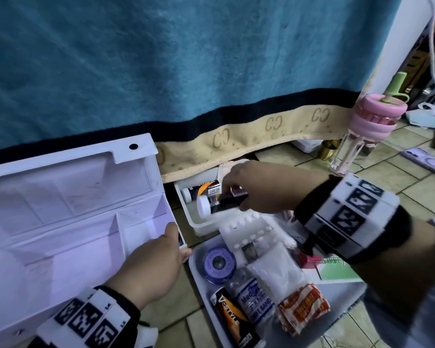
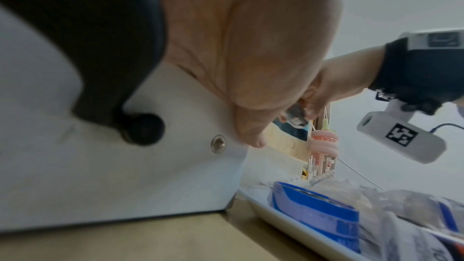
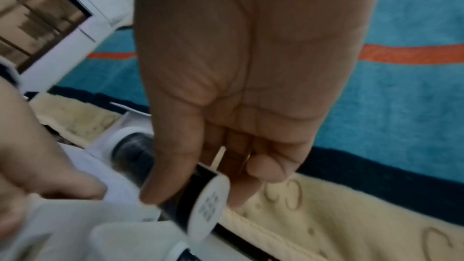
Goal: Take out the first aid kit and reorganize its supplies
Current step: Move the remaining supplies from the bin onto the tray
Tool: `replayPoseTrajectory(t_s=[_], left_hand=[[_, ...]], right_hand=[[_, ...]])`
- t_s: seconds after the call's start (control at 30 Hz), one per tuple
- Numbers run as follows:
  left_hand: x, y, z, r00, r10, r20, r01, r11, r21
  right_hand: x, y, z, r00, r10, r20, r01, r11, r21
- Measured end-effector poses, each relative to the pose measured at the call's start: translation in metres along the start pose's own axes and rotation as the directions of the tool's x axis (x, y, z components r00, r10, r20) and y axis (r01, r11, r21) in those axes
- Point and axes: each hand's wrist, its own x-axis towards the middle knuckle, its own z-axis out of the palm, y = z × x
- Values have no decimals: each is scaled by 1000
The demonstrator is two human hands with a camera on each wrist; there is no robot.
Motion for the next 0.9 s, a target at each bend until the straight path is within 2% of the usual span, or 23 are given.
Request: replayPoseTrajectory(t_s=[0.13, 0.2, 0.33, 0.47, 0.63, 0.8, 0.9], left_hand=[[-1, 2, -1, 1000, -12, 4, 12, 1000, 3], [-1, 1, -1, 1000, -13, 1, 13, 1000, 2], [0, -1, 1, 1000, -13, 5, 13, 1000, 24], [1, -2, 2, 1000, -9, 0, 9, 999, 32], [1, -1, 1, 1000, -22, 6, 22, 1000, 17], [-1, 0, 0, 1000, -24, 10, 24, 1000, 9], [-1, 1, -2, 1000, -21, 17, 21, 1000, 3]], right_hand=[[-33, -18, 14, 984, -83, 156, 85, 996, 0], [-38, -29, 28, 975, -122, 186, 124, 992, 1], [-38, -39, 51, 978, -131, 164, 142, 988, -57], [-37, -39, 53, 983, -148, 107, 161, 980, -121], [-31, -31, 28, 991, -80, 105, 79, 997, 9], [13, -10, 1, 995, 95, 7, -93, 988, -126], [49, 2, 4, 988, 135, 74, -122, 979, -163]])
